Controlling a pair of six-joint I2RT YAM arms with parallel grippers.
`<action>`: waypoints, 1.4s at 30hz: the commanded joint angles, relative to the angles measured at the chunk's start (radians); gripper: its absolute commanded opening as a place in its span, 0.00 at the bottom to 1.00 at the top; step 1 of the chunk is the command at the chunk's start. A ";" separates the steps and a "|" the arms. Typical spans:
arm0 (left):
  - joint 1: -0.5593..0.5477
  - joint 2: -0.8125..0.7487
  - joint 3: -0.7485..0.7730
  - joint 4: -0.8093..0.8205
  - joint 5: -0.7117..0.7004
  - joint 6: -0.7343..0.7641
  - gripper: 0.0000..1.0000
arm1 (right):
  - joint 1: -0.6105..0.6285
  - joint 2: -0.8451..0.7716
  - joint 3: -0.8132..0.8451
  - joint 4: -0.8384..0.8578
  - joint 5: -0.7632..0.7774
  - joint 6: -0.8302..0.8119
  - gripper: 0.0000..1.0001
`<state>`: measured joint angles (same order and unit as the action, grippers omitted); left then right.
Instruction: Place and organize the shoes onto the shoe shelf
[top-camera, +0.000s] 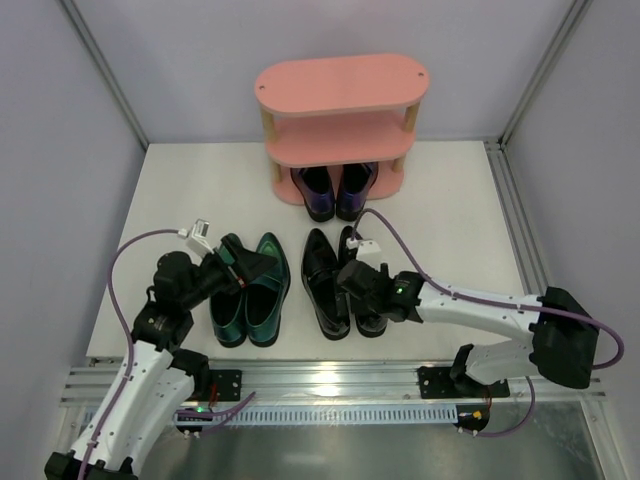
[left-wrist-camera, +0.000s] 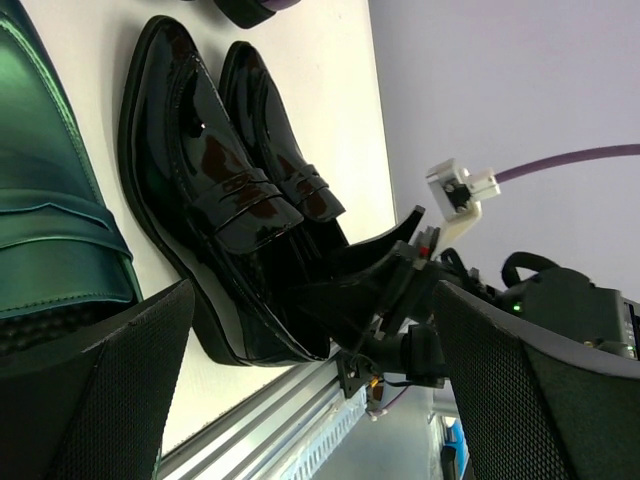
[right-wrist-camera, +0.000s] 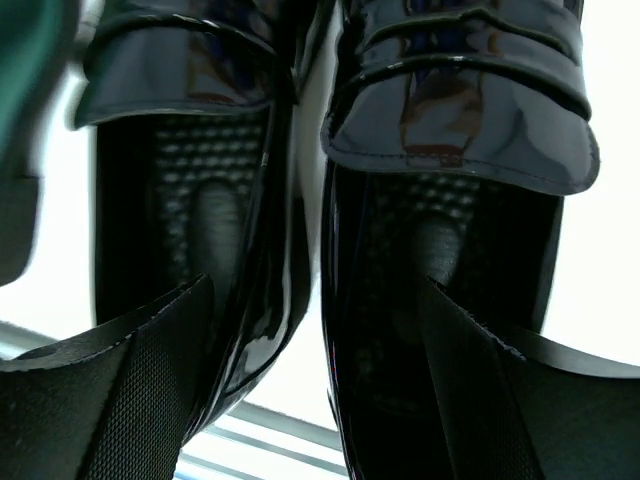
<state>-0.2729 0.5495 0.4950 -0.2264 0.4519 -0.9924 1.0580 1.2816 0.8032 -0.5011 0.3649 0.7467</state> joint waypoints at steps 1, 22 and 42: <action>0.001 -0.017 -0.006 0.006 0.002 -0.002 0.99 | 0.011 0.085 0.088 0.027 0.042 0.054 0.83; 0.001 -0.079 -0.006 -0.034 -0.013 0.014 1.00 | 0.033 -0.203 0.251 -0.225 0.047 0.025 0.04; 0.001 -0.062 0.023 -0.037 -0.004 0.023 1.00 | -0.342 0.347 1.135 -0.138 0.128 -0.489 0.04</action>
<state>-0.2729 0.4934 0.4843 -0.2680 0.4458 -0.9878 0.7578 1.5711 1.7126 -0.8181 0.4870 0.3515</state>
